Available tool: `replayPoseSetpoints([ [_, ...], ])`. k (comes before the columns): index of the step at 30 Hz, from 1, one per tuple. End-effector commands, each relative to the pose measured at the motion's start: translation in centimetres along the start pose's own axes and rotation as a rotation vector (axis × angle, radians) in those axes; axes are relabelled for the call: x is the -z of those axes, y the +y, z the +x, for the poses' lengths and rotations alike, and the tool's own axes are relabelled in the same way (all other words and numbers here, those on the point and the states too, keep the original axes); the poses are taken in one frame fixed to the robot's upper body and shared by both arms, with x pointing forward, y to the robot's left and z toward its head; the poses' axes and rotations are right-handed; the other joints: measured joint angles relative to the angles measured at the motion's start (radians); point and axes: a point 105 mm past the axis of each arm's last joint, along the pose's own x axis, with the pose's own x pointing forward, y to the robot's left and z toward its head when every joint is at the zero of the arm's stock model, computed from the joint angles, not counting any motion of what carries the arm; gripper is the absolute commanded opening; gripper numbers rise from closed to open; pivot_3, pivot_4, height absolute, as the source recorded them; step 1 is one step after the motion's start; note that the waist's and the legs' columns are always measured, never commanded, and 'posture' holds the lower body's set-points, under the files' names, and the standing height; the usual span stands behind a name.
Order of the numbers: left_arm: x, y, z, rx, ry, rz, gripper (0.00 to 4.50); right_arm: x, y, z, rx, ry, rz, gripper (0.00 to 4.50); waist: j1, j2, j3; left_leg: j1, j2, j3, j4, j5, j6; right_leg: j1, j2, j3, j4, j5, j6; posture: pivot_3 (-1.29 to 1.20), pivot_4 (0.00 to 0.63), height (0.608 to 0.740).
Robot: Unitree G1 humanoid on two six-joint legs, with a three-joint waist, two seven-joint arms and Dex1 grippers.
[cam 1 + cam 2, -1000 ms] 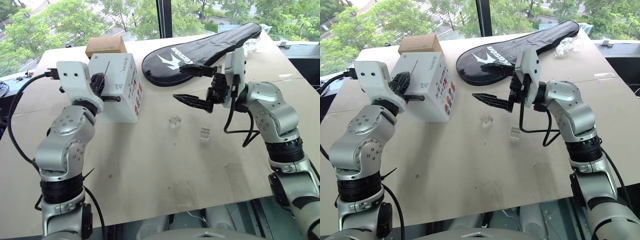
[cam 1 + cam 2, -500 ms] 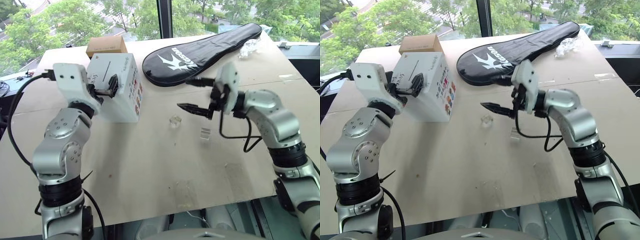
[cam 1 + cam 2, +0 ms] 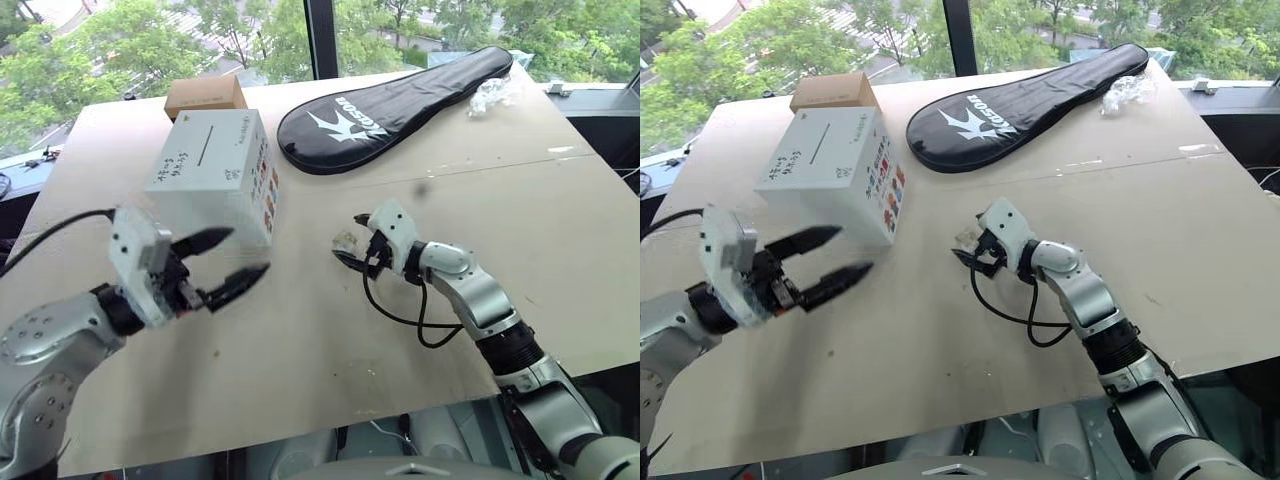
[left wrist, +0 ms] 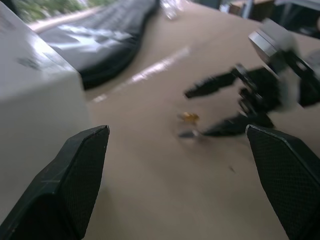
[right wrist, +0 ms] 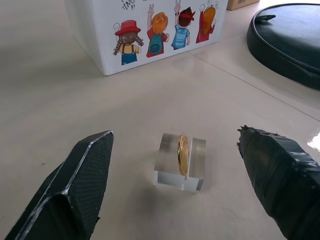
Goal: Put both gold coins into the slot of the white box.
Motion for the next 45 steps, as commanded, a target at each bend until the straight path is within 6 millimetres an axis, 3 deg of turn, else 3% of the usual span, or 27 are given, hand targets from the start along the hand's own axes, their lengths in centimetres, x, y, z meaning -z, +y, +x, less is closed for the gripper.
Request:
replayPoseSetpoints([
  [1,-0.3,-0.5,-0.4,0.016,0.02,0.044,4.46,-1.3,-0.2,0.6,0.018,-0.049,-0.023,4.28,-0.001,0.0,0.0,0.0,0.0,0.0,0.0,0.0,0.0,0.0,0.0,0.0,0.0,0.0,0.0,0.0,0.15,0.74],
  [8,0.3,-0.7,-0.5,0.019,0.051,0.049,4.5,-1.1,0.0,0.8,0.012,-0.041,-0.009,1.46,-0.003,0.0,0.0,0.0,0.001,0.001,0.0,0.0,0.0,0.0,0.001,0.001,0.0,0.0,-0.001,0.0,0.15,0.74],
  [9,0.3,-0.7,-0.5,0.018,0.052,0.049,4.5,-1.1,0.1,0.8,0.01,-0.04,-0.004,0.72,-0.003,0.0,0.0,0.0,0.001,0.001,-0.001,0.0,0.0,0.0,0.001,0.0,0.0,0.0,-0.001,0.0,0.15,0.74],
  [11,0.4,-0.6,-0.5,0.016,0.053,0.049,4.5,-0.9,0.2,0.8,0.0,-0.033,-0.002,0.07,-0.003,0.0,0.0,0.0,0.001,0.001,0.0,0.0,0.0,0.0,0.001,0.001,0.0,0.001,-0.001,0.0,0.15,0.74],
  [18,0.2,-0.6,-0.4,0.009,0.022,0.046,4.5,-1.5,-0.2,0.6,0.016,-0.059,0.047,0.07,-0.003,0.0,0.0,0.001,0.001,0.001,-0.001,0.0,0.0,0.0,0.001,0.001,0.0,0.001,-0.001,0.0,0.15,0.74],
  [21,-1.2,-0.3,-0.1,-0.013,-0.122,-0.017,4.5,-4.1,0.0,0.3,-0.031,-0.187,0.192,0.07,-0.003,0.0,0.0,0.0,0.001,0.001,-0.001,0.0,0.0,0.0,0.001,0.001,0.0,0.001,-0.001,0.0,0.15,0.74],
  [23,-2.1,-0.8,0.3,0.011,-0.281,-0.152,4.5,-5.9,-0.2,-0.2,-0.054,-0.271,0.312,0.07,-0.002,0.0,0.0,0.0,0.002,0.0,0.0,0.0,0.0,0.0,0.001,0.0,-0.001,0.001,-0.001,0.0,0.15,0.74],
  [30,-1.9,-1.2,1.1,0.009,-0.539,-0.469,4.5,-10.2,0.9,-1.6,-0.219,-0.403,0.587,0.07,-0.003,0.0,0.0,0.0,0.002,0.0,0.0,0.0,0.0,0.0,0.001,0.0,0.0,0.001,-0.001,0.0,0.15,0.74],
  [33,-2.9,-1.0,1.4,0.024,-0.69,-0.578,4.5,-12.3,1.6,-2.3,-0.324,-0.468,0.704,0.07,-0.003,0.0,0.0,0.001,0.002,0.001,0.001,0.0,0.0,0.0,0.001,0.001,0.0,0.002,-0.001,0.0,0.15,0.74],
  [37,-5.0,-1.7,1.8,0.105,-0.911,-0.724,4.5,-14.0,2.6,-3.2,-0.441,-0.512,0.785,0.07,-0.001,-0.001,-0.001,0.001,0.002,0.001,0.002,0.0,0.0,0.0,0.001,0.001,0.0,0.002,-0.001,0.0,0.15,0.74],
  [42,-5.5,-3.4,2.7,0.205,-0.991,-0.847,4.5,-15.1,4.2,-4.3,-0.576,-0.515,0.815,0.07,-0.005,-0.001,-0.001,0.001,0.002,0.003,0.002,0.0,0.0,0.0,0.002,0.003,0.0,0.003,0.0,0.0,0.15,0.74],
  [45,-5.5,-3.8,3.2,0.229,-0.981,-0.865,3.58,-15.4,4.7,-4.5,-0.606,-0.506,0.817,0.0,-0.005,-0.001,-0.001,0.001,0.002,0.003,0.002,0.0,0.0,0.0,0.002,0.003,0.0,0.003,0.0,0.0,0.15,0.74],
])
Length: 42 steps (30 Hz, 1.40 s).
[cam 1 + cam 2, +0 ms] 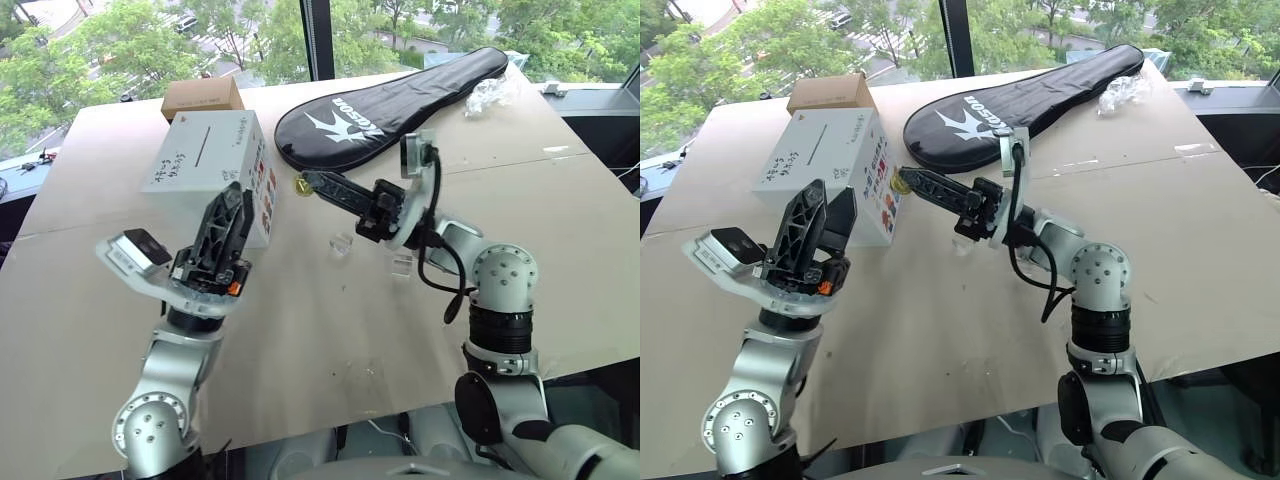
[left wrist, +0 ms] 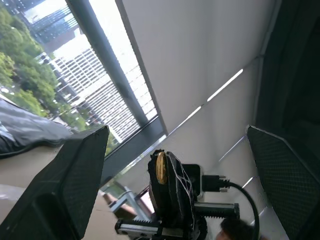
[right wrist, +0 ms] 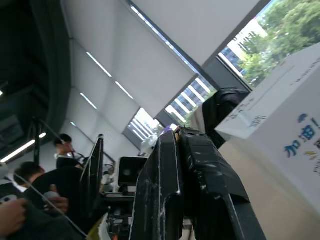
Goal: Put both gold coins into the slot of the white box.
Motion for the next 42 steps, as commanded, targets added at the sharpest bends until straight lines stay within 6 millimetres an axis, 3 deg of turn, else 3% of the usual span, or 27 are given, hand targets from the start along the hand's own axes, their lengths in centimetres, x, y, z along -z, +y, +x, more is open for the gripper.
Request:
replayPoseSetpoints([
  [1,0.2,-1.2,0.5,0.057,-0.001,-0.014,3.16,-0.2,2.3,0.8,-0.093,0.013,-0.019,0.0,0.0,0.0,0.0,0.0,0.0,0.0,0.0,0.0,0.0,0.0,0.0,0.0,0.0,0.0,0.0,0.0,0.15,0.74],
  [6,1.4,-1.4,0.7,0.076,0.068,-0.04,0.58,0.0,2.9,1.1,-0.118,0.022,-0.01,0.0,0.001,0.0,0.0,0.0,0.0,0.001,0.0,0.0,0.0,0.0,0.001,0.001,0.0,0.0,0.0,0.0,0.15,0.74],
  [18,1.9,-1.3,0.9,0.086,0.109,-0.049,0.58,0.1,3.1,1.2,-0.109,0.026,-0.016,0.0,0.001,0.0,0.0,0.0,0.0,0.001,0.0,0.0,0.0,0.0,0.001,0.001,0.0,0.001,0.0,0.0,0.15,0.74],
  [20,1.9,-1.3,0.9,0.087,0.109,-0.05,0.03,0.1,3.1,1.2,-0.108,0.025,-0.015,0.0,0.001,0.0,0.0,0.0,0.0,0.001,0.0,0.0,0.0,0.0,0.001,0.001,0.0,0.001,0.0,0.0,0.15,0.74],
  [28,1.2,-1.2,0.9,0.081,0.069,-0.032,0.01,0.1,2.8,1.2,-0.091,0.019,-0.017,0.0,0.002,0.0,0.0,0.0,0.0,0.001,0.0,0.0,0.0,0.0,0.001,0.001,0.0,0.001,0.0,0.0,0.15,0.74],
  [29,1.2,-1.2,0.9,0.08,0.067,-0.028,0.0,0.0,2.6,1.2,-0.085,0.013,-0.021,0.3,0.002,0.0,0.0,0.0,0.0,0.001,0.0,0.0,0.0,0.0,0.001,0.001,0.0,0.001,0.0,0.0,0.15,0.74],
  [30,1.1,-1.2,0.9,0.077,0.067,-0.019,0.0,-0.1,2.5,1.2,-0.079,0.004,-0.027,0.3,0.001,0.0,0.0,0.0,0.0,0.001,0.0,0.0,0.0,0.0,0.001,0.001,0.0,0.001,0.0,0.0,0.15,0.74],
  [34,0.4,-0.8,1.1,0.046,0.055,0.049,0.0,-1.5,1.4,1.2,-0.019,-0.084,-0.027,1.91,0.002,0.0,0.0,0.0,0.0,0.001,0.0,0.0,0.0,0.0,0.001,0.001,0.0,0.001,0.0,0.0,0.15,0.74],
  [37,-1.0,0.3,1.8,-0.042,0.065,0.218,0.0,-3.3,-0.1,0.5,0.072,-0.162,-0.085,3.32,0.004,0.0,0.0,0.0,0.0,0.001,0.0,0.0,0.0,0.0,0.002,0.001,0.0,0.001,0.0,0.0,0.15,0.74],
  [42,-5.1,2.2,4.2,-0.226,0.07,0.605,0.0,-4.1,-1.4,-1.4,0.137,-0.041,-0.492,3.32,0.01,0.0,0.0,0.0,0.0,0.001,0.001,0.0,0.0,0.0,0.004,0.0,0.0,0.002,0.001,0.0,0.15,0.74],
])
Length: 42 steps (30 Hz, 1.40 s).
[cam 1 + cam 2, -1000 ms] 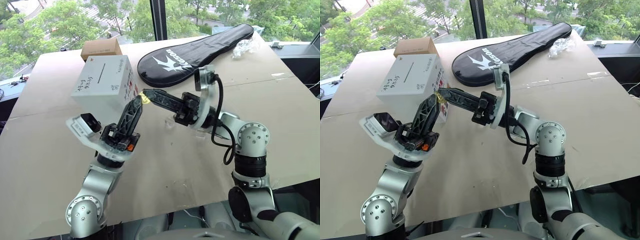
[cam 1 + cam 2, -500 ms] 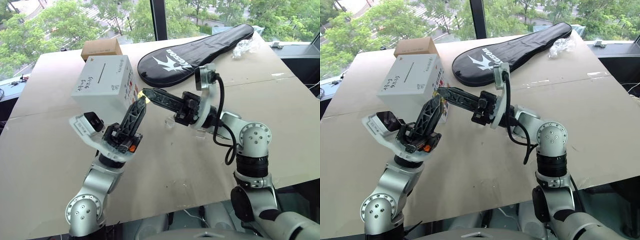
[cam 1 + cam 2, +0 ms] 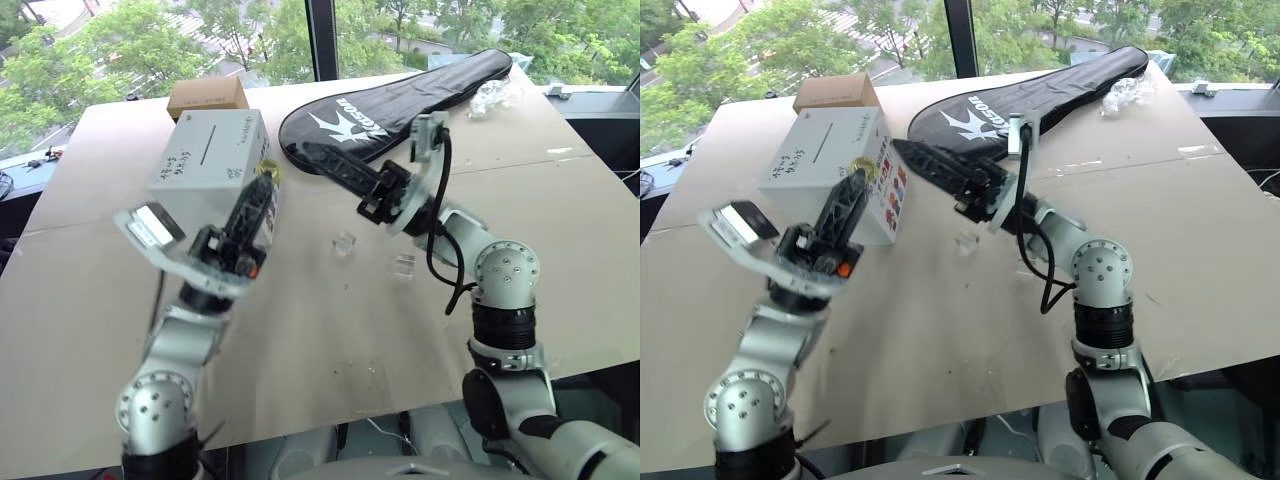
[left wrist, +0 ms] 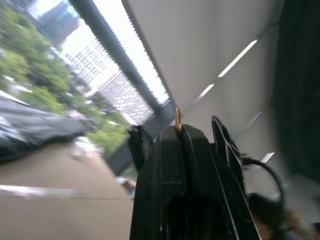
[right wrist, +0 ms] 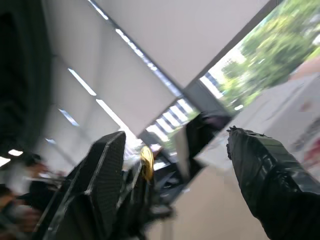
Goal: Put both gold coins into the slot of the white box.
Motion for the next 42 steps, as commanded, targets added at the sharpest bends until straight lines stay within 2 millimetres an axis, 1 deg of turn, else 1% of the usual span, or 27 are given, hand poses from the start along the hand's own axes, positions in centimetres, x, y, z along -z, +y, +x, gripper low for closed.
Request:
replayPoseSetpoints([
  [1,-2.6,1.5,1.3,-0.13,-0.009,0.294,0.0,-1.2,0.7,-0.4,-0.088,0.024,-0.313,3.32,-0.004,0.0,0.0,0.0,0.0,0.001,0.0,0.0,0.0,0.0,-0.001,0.001,-0.001,0.0,0.0,0.0,0.15,0.74],
  [3,-3.8,2.9,2.4,-0.243,0.016,0.534,0.0,-1.5,0.9,-0.7,-0.143,0.053,-0.481,3.32,-0.007,0.0,0.0,-0.001,0.0,0.001,-0.001,0.0,0.0,0.0,-0.002,0.001,-0.002,0.0,0.001,0.0,0.15,0.74],
  [5,-4.7,4.1,3.2,-0.337,0.058,0.696,0.0,-1.8,1.7,-0.7,-0.214,0.087,-0.579,3.32,-0.013,0.0,0.0,-0.001,0.0,0.001,-0.002,0.0,0.0,-0.001,-0.002,0.001,-0.001,0.0,0.001,0.0,0.15,0.74],
  [7,-5.3,4.7,3.8,-0.406,0.089,0.813,0.0,-2.2,2.1,-0.6,-0.248,0.106,-0.633,3.32,-0.014,0.0,0.0,0.0,0.001,0.002,-0.003,0.0,0.0,-0.002,-0.002,0.003,-0.001,0.0,0.001,0.0,0.15,0.74],
  [10,-5.6,5.0,4.1,-0.475,0.119,0.883,0.0,-2.2,2.1,-0.3,-0.268,0.129,-0.686,3.32,-0.011,0.0,0.0,-0.001,0.001,0.002,-0.003,0.0,0.0,-0.002,-0.002,0.003,-0.002,0.0,0.001,0.0,0.15,0.74],
  [12,-5.5,5.1,4.1,-0.514,0.131,0.875,0.0,-2.1,2.1,-0.2,-0.271,0.129,-0.688,3.32,-0.009,0.0,0.0,-0.001,0.001,0.002,-0.003,0.0,0.0,-0.002,-0.002,0.002,-0.002,0.0,0.001,0.0,0.15,0.74],
  [17,-5.4,6.9,3.0,-0.685,0.224,0.855,0.0,-2.4,2.4,0.1,-0.281,0.122,-0.703,3.32,-0.01,-0.001,0.0,-0.002,0.001,0.001,-0.003,0.0,0.0,-0.003,-0.002,0.002,-0.002,0.0,0.001,0.0,0.15,0.74],
  [22,-5.5,8.3,2.3,-0.75,0.278,0.841,0.0,-2.2,3.1,0.2,-0.323,0.135,-0.696,3.32,-0.011,-0.001,0.0,-0.002,0.001,0.001,-0.003,0.0,0.0,-0.003,-0.002,0.002,-0.001,0.0,0.001,0.0,0.15,0.74],
  [25,-5.5,9.0,2.1,-0.78,0.316,0.838,0.0,-2.0,2.8,0.1,-0.318,0.148,-0.699,3.32,-0.009,-0.001,0.0,-0.002,0.001,0.001,-0.003,0.0,0.0,-0.003,-0.002,0.002,-0.001,0.0,0.001,0.0,0.15,0.74],
  [29,-5.6,10.0,1.8,-0.842,0.353,0.764,0.0,-1.9,2.5,-0.1,-0.302,0.152,-0.699,3.32,-0.011,-0.001,0.0,-0.002,0.001,0.002,-0.002,0.0,0.0,-0.003,-0.002,0.002,0.0,0.0,0.001,0.0,0.15,0.74],
  [35,-4.5,10.2,1.8,-0.811,0.45,0.742,0.0,-2.0,2.3,-0.3,-0.285,0.143,-0.704,3.32,-0.013,0.0,0.0,-0.001,0.001,0.002,-0.002,0.0,0.0,-0.003,-0.002,0.003,0.001,0.0,0.001,0.0,0.15,0.74],
  [39,-4.4,10.3,1.7,-0.808,0.457,0.737,0.0,-2.1,2.0,-0.3,-0.257,0.139,-0.71,3.32,-0.013,0.0,0.0,-0.001,0.001,0.002,-0.001,0.0,0.0,-0.003,-0.002,0.003,0.001,0.0,0.001,0.0,0.15,0.74],
  [41,-4.6,10.2,1.8,-0.806,0.445,0.74,0.58,-2.2,0.9,-0.1,-0.181,0.157,-0.746,3.36,-0.013,0.0,0.0,-0.001,0.001,0.002,-0.001,0.0,0.0,-0.003,-0.002,0.003,0.001,0.0,0.001,0.0,0.15,0.74],
  [42,-4.6,10.2,1.9,-0.806,0.443,0.741,0.79,-2.2,0.3,0.0,-0.141,0.169,-0.761,3.36,-0.013,0.0,0.0,-0.001,0.001,0.002,-0.001,0.0,0.0,-0.003,-0.002,0.003,0.001,0.0,0.001,0.0,0.15,0.74],
])
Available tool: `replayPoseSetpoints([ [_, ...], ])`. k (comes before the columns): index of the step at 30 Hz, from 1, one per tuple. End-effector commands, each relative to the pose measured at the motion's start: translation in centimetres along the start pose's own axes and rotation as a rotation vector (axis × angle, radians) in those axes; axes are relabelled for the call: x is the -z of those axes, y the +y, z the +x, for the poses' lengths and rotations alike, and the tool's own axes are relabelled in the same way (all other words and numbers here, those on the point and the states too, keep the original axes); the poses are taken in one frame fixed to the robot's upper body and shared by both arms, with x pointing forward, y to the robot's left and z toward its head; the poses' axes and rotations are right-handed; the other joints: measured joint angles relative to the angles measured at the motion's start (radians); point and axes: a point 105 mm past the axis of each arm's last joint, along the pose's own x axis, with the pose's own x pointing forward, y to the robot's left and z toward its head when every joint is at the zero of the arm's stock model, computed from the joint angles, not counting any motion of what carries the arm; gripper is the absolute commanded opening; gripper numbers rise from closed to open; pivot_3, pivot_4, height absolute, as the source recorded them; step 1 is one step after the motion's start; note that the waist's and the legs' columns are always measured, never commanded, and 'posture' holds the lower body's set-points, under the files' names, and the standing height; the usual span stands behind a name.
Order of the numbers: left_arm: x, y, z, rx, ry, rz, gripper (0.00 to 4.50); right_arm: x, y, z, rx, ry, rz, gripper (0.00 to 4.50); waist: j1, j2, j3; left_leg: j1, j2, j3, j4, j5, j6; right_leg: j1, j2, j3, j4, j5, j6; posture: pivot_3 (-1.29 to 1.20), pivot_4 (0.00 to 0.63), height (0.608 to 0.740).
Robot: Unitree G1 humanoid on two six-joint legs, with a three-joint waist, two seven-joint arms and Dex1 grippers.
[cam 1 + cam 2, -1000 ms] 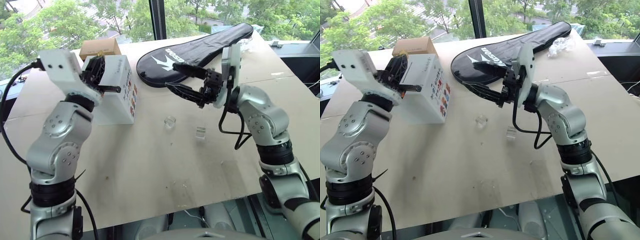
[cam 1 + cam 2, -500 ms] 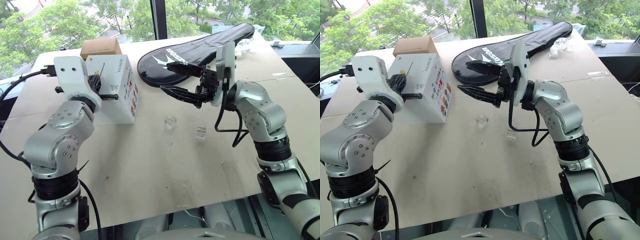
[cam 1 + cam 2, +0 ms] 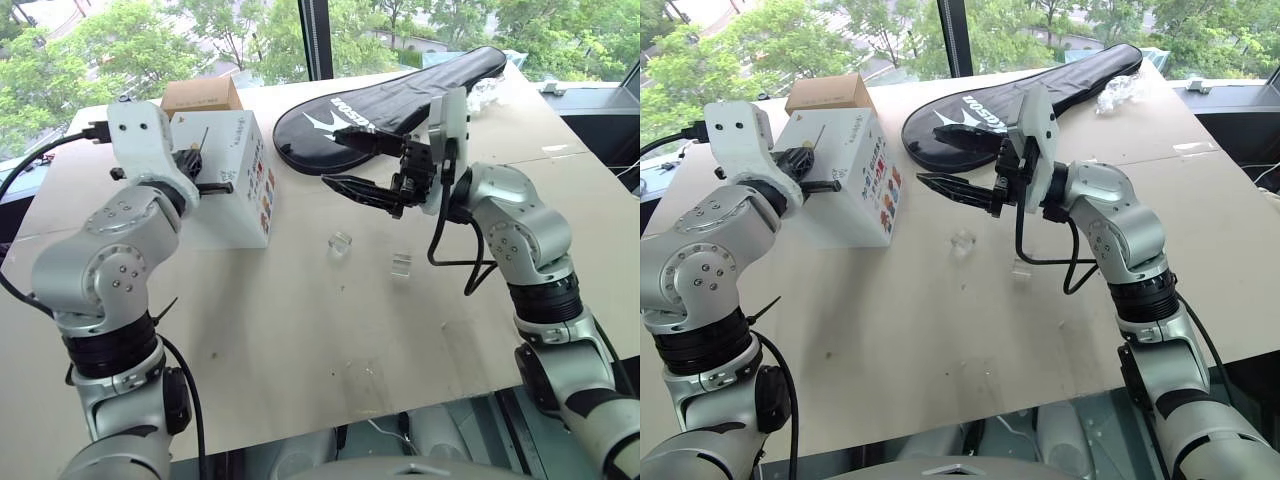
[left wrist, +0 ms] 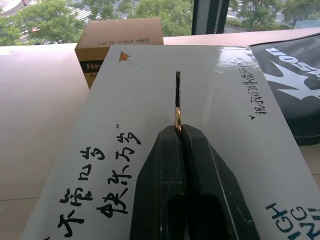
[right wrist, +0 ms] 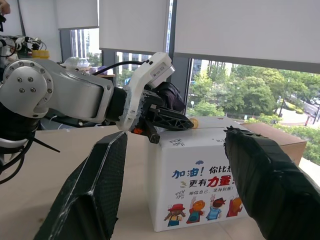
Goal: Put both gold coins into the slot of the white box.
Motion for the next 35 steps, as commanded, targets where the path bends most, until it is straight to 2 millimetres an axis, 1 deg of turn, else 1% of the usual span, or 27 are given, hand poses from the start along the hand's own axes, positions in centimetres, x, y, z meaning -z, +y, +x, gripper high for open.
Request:
replayPoseSetpoints([
  [1,0.7,0.7,0.1,-0.027,0.035,-0.001,1.28,-0.3,-1.2,0.0,0.093,0.029,-0.07,3.36,0.001,0.0,0.0,0.0,0.0,0.0,0.0,0.0,0.0,0.0,0.0,0.0,0.0,0.0,0.0,0.0,0.15,0.74],
  [3,0.8,0.5,0.1,-0.024,0.036,0.0,2.05,0.0,-1.8,0.0,0.129,0.051,-0.068,3.36,0.002,0.0,0.0,0.0,0.0,0.0,0.0,0.0,0.0,0.0,0.0,0.0,0.0,0.0,0.0,0.0,0.15,0.74],
  [4,0.9,0.4,0.0,-0.017,0.038,0.001,2.59,0.0,-1.8,0.0,0.133,0.054,-0.064,3.36,0.003,0.0,0.0,0.0,0.0,0.0,0.0,0.0,0.0,0.0,0.0,0.0,0.0,0.0,0.0,0.0,0.15,0.74],
  [6,1.0,0.2,0.0,-0.01,0.039,0.002,3.36,0.1,-1.8,0.1,0.129,0.057,-0.052,3.36,0.004,0.0,0.0,0.0,0.0,0.0,0.001,0.0,0.0,0.0,0.0,0.0,0.0,0.0,0.0,0.0,0.15,0.74],
  [7,1.0,0.2,0.0,-0.008,0.038,0.002,3.95,0.1,-1.6,0.2,0.123,0.057,-0.044,3.36,0.004,0.0,0.0,0.0,0.0,0.0,0.001,0.0,0.0,0.001,0.0,0.0,0.0,0.0,0.0,0.0,0.15,0.74],
  [8,1.0,0.2,0.0,-0.006,0.037,0.001,4.41,0.1,-1.5,0.2,0.117,0.058,-0.036,3.36,0.004,0.0,0.0,0.0,0.0,0.0,0.001,0.0,0.0,0.001,0.0,-0.001,0.0,0.0,0.0,0.0,0.15,0.74],
  [12,0.2,-0.4,-0.1,0.034,-0.01,-0.004,4.47,0.2,-1.4,0.2,0.115,0.062,-0.031,3.36,0.004,0.0,0.0,0.0,0.0,0.0,0.002,0.0,0.0,0.001,0.0,-0.001,0.0,0.0,0.0,0.0,0.15,0.74],
  [15,-1.6,-0.5,-0.3,0.037,-0.115,0.029,4.47,0.2,-1.4,0.1,0.117,0.061,-0.024,3.36,0.004,0.0,0.0,0.0,0.0,0.0,0.002,0.0,0.0,0.001,0.0,-0.001,0.0,0.0,0.0,0.0,0.15,0.74],
  [16,-3.4,-1.1,-0.8,0.078,-0.228,0.009,4.47,0.3,-1.3,-0.2,0.117,0.06,-0.017,3.36,0.004,0.0,0.0,0.0,0.0,0.0,0.002,0.0,0.0,0.001,0.0,-0.001,0.0,0.0,0.0,0.0,0.15,0.74],
  [17,-4.9,-2.1,-1.6,0.157,-0.331,-0.019,4.47,0.5,-1.1,-0.8,0.116,0.058,-0.004,3.36,0.004,0.0,0.0,-0.001,0.0,-0.001,0.002,0.0,0.0,0.001,0.0,-0.001,0.0,0.0,0.0,0.0,0.15,0.74],
  [18,-5.6,-3.4,-2.7,0.269,-0.386,-0.057,4.47,0.8,-0.8,-1.6,0.114,0.056,0.017,3.36,0.006,-0.001,0.0,-0.002,0.0,-0.001,0.002,0.0,0.0,0.001,0.0,-0.002,0.0,0.0,0.0,0.0,0.15,0.74],
  [19,-5.5,-4.6,-3.8,0.375,-0.409,-0.079,4.47,1.1,-0.4,-2.4,0.11,0.056,0.043,3.36,0.007,-0.001,0.0,-0.002,0.0,-0.002,0.003,0.0,0.0,0.001,-0.001,-0.003,-0.002,0.0,0.0,0.0,0.15,0.74],
  [20,-5.2,-5.3,-4.5,0.44,-0.41,-0.088,4.47,1.3,-0.1,-2.9,0.106,0.056,0.059,3.36,0.007,-0.001,0.0,-0.003,0.0,-0.002,0.003,0.0,0.0,0.001,-0.001,-0.004,-0.002,0.0,0.0,0.0,0.15,0.74],
  [21,-4.7,-6.1,-5.5,0.516,-0.41,-0.079,4.47,1.6,0.3,-3.6,0.101,0.06,0.074,3.36,0.005,-0.001,0.0,-0.005,0.0,-0.003,0.005,0.0,0.0,0.001,-0.002,-0.005,-0.003,0.0,0.0,0.0,0.15,0.74],
  [22,-3.7,-6.7,-6.5,0.585,-0.394,-0.071,4.47,2.2,0.7,-4.6,0.096,0.078,0.086,3.36,0.003,-0.001,0.0,-0.005,0.0,-0.001,0.007,0.0,0.0,0.001,-0.002,-0.005,-0.003,0.0,0.0,0.0,0.15,0.74],
  [24,-0.5,-7.9,-8.9,0.72,-0.289,-0.028,4.47,4.0,1.7,-7.3,0.106,0.142,0.137,3.36,-0.001,-0.001,0.0,-0.005,0.0,0.002,0.007,0.0,0.0,0.001,-0.003,-0.005,-0.003,0.0,0.0,0.0,0.15,0.74],
  [25,1.2,-8.1,-9.8,0.755,-0.237,-0.002,4.47,4.9,2.2,-8.6,0.105,0.182,0.14,3.36,-0.003,-0.001,0.0,-0.004,0.0,0.003,0.006,0.0,0.0,0.001,-0.003,-0.004,-0.004,0.0,0.0,0.0,0.15,0.74],
  [26,2.6,-8.1,-10.5,0.771,-0.191,0.014,4.47,5.6,2.6,-9.6,0.106,0.216,0.139,3.36,-0.002,-0.001,0.0,-0.003,0.0,0.004,0.005,0.0,0.0,0.0,-0.003,-0.004,-0.003,0.0,0.0,0.0,0.15,0.74],
  [28,6.7,-6.9,-10.8,0.715,-0.033,0.083,4.47,8.2,3.6,-12.5,0.117,0.339,0.143,3.36,0.005,-0.001,0.0,0.0,0.0,0.007,0.0,0.0,0.0,0.0,-0.003,-0.002,-0.004,0.0,0.0,0.0,0.15,0.74],
  [29,7.9,-6.6,-10.9,0.697,0.01,0.106,4.47,9.1,4.0,-13.4,0.115,0.382,0.148,3.36,0.008,-0.001,0.0,0.0,0.0,0.006,-0.002,0.0,0.0,-0.001,-0.003,-0.003,-0.003,0.0,0.0,0.0,0.15,0.74],
  [32,12.1,-5.4,-12.0,0.694,0.124,0.127,4.47,11.1,5.2,-16.5,0.166,0.403,0.191,3.36,0.022,-0.001,0.0,0.004,0.004,0.009,-0.002,0.0,0.0,0.001,0.0,-0.001,-0.002,0.004,-0.003,0.0,0.15,0.74],
  [34,14.0,-5.1,-12.7,0.706,0.155,0.151,4.47,11.8,5.5,-17.7,0.2,0.393,0.192,3.36,0.033,0.001,0.002,0.012,0.006,0.012,-0.002,0.0,0.0,0.009,0.002,0.001,-0.003,0.005,-0.004,0.0,0.15,0.74],
  [35,14.5,-5.2,-12.9,0.719,0.158,0.15,4.47,12.1,5.6,-18.1,0.214,0.397,0.197,3.36,0.033,0.001,0.002,0.016,0.006,0.013,-0.003,-0.001,0.001,0.014,0.002,0.002,-0.004,0.004,-0.004,0.0,0.15,0.74],
])
